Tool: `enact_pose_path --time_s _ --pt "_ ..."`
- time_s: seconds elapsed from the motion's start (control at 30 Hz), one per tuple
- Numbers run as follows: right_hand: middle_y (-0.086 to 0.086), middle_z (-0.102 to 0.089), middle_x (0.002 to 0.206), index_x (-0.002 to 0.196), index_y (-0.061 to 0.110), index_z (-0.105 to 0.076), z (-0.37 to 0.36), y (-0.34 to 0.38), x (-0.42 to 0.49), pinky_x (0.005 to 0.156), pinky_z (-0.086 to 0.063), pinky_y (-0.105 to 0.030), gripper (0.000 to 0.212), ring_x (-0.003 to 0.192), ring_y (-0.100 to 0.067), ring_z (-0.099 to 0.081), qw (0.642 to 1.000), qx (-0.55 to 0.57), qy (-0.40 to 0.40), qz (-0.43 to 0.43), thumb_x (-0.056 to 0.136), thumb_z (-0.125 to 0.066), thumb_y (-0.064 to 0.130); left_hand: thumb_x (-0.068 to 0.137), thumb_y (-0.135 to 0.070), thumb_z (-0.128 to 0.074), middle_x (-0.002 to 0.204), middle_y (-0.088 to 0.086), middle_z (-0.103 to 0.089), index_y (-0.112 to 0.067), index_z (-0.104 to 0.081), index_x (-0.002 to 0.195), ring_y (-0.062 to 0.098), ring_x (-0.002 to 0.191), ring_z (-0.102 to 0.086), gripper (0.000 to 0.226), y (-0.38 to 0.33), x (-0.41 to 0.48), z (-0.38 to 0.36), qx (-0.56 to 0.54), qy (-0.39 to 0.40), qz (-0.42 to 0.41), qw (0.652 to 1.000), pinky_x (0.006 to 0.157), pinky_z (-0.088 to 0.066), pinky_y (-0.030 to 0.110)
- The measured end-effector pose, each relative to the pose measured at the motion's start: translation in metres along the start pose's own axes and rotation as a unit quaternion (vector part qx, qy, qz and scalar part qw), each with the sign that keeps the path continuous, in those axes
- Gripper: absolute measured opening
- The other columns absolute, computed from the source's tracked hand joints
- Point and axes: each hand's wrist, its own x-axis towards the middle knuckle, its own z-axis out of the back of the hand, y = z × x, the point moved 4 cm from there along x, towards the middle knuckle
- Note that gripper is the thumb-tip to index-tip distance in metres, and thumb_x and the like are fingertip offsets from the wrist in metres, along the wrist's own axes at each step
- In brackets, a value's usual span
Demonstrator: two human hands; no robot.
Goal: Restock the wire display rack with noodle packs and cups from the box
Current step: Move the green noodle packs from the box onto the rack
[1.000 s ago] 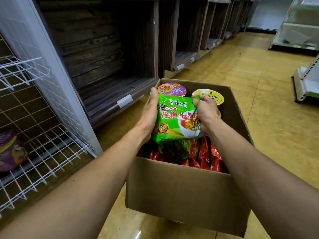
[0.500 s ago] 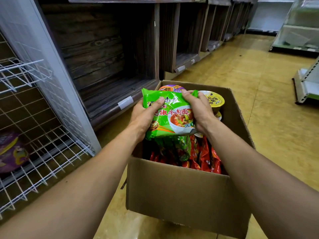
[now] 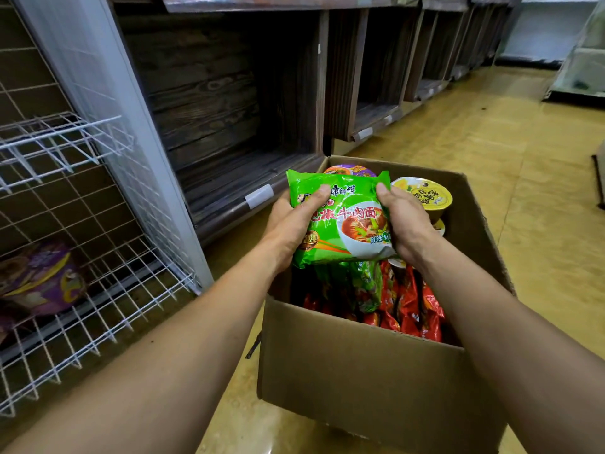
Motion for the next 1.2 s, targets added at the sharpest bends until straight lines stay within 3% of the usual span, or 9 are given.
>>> enact_pose_path --time_s 0.07,0.17,0.3,0.43,0.63,0.8,0.97,1.1,1.2 --pt "0.007 -0.074 0.066 0.083 0.017 -0.062 0.000 0.000 0.001 0.070 -0.059 -0.031 0.024 0.068 -0.013 -0.070 1.000 0.002 -0.015 0.019 0.105 -0.052 0.019 0.086 -0.038 -0.078 0.100 0.008 -0.078 -0.012 -0.063 0.123 0.025 0.089 -0.077 0.047 -0.002 0.001 0.000 0.008 0.001 -0.003 1.000 0.082 -0.062 0.040" --pt "0.002 -0.076 0.073 0.087 0.016 -0.067 -0.004 0.003 0.005 0.067 -0.060 -0.028 0.020 0.068 -0.014 -0.072 0.999 -0.004 -0.018 0.038 0.103 -0.056 0.020 0.086 -0.040 -0.077 0.102 0.008 -0.078 -0.012 -0.064 0.124 0.025 0.090 -0.077 0.050 -0.004 0.003 0.002 0.009 0.000 -0.010 1.000 0.082 -0.061 0.041" --pt "-0.013 -0.077 0.092 0.094 0.013 -0.074 -0.012 0.009 0.008 0.081 -0.061 -0.041 0.017 0.082 -0.027 -0.074 0.999 -0.001 -0.010 0.038 0.100 -0.060 0.022 0.091 -0.050 -0.069 0.105 0.001 -0.078 -0.020 -0.064 0.122 0.020 0.096 -0.076 0.044 -0.006 0.001 0.007 0.063 -0.005 -0.038 0.997 0.095 -0.058 0.044" --pt "-0.014 -0.077 0.098 0.096 0.014 -0.075 -0.018 0.013 0.012 0.091 -0.058 -0.050 0.018 0.091 -0.032 -0.073 0.997 -0.041 -0.022 0.064 0.097 -0.064 0.029 0.088 -0.064 -0.063 0.105 -0.007 -0.078 -0.028 -0.061 0.123 0.013 0.096 -0.075 0.051 -0.009 -0.003 0.014 0.113 -0.031 -0.053 0.992 0.100 -0.055 0.043" --pt "-0.005 -0.071 0.081 0.071 0.023 -0.072 -0.043 0.024 0.009 0.077 -0.052 -0.038 0.029 0.077 -0.020 -0.065 0.990 -0.057 -0.011 0.125 0.098 -0.062 0.031 0.088 -0.061 -0.066 0.103 -0.003 -0.078 -0.024 -0.065 0.118 0.017 0.094 -0.076 0.048 -0.024 -0.004 0.029 0.067 -0.080 -0.075 0.992 0.094 -0.058 0.045" --pt "-0.002 -0.067 0.078 0.079 0.017 -0.064 -0.073 0.028 0.013 0.070 -0.047 -0.031 0.029 0.072 -0.014 -0.062 0.985 -0.087 -0.006 0.149 0.102 -0.056 0.032 0.084 -0.069 -0.064 0.099 -0.007 -0.078 -0.025 -0.068 0.111 0.016 0.095 -0.075 0.052 -0.034 0.003 0.055 0.098 -0.141 -0.092 0.981 0.098 -0.055 0.045" --pt "-0.012 -0.071 0.087 0.089 0.008 -0.063 -0.100 0.016 0.023 0.081 -0.054 -0.049 0.039 0.085 -0.030 -0.068 0.981 -0.132 0.018 0.144 0.098 -0.054 0.045 0.088 -0.067 -0.061 0.096 -0.011 -0.077 -0.025 -0.068 0.110 0.005 0.091 -0.072 0.048 -0.032 -0.003 0.080 0.125 -0.200 -0.089 0.968 0.087 -0.053 0.030" --pt "0.000 -0.063 0.077 0.085 0.011 -0.059 -0.131 0.011 0.024 0.083 -0.053 -0.051 0.042 0.082 -0.034 -0.064 0.977 -0.155 0.052 0.135 0.090 -0.054 0.053 0.083 -0.074 -0.061 0.101 -0.008 -0.077 -0.028 -0.066 0.109 0.010 0.094 -0.073 0.054 -0.030 -0.012 0.106 0.111 -0.236 -0.065 0.963 0.096 -0.055 0.037" --pt "-0.002 -0.062 0.076 0.078 0.017 -0.058 -0.153 0.003 0.020 0.074 -0.050 -0.046 0.038 0.076 -0.020 -0.058 0.977 -0.145 0.083 0.132 0.090 -0.055 0.053 0.073 -0.085 -0.061 0.103 -0.007 -0.078 -0.030 -0.066 0.115 0.017 0.098 -0.074 0.070 -0.034 -0.025 0.128 0.112 -0.258 -0.060 0.958 0.097 -0.055 0.047"
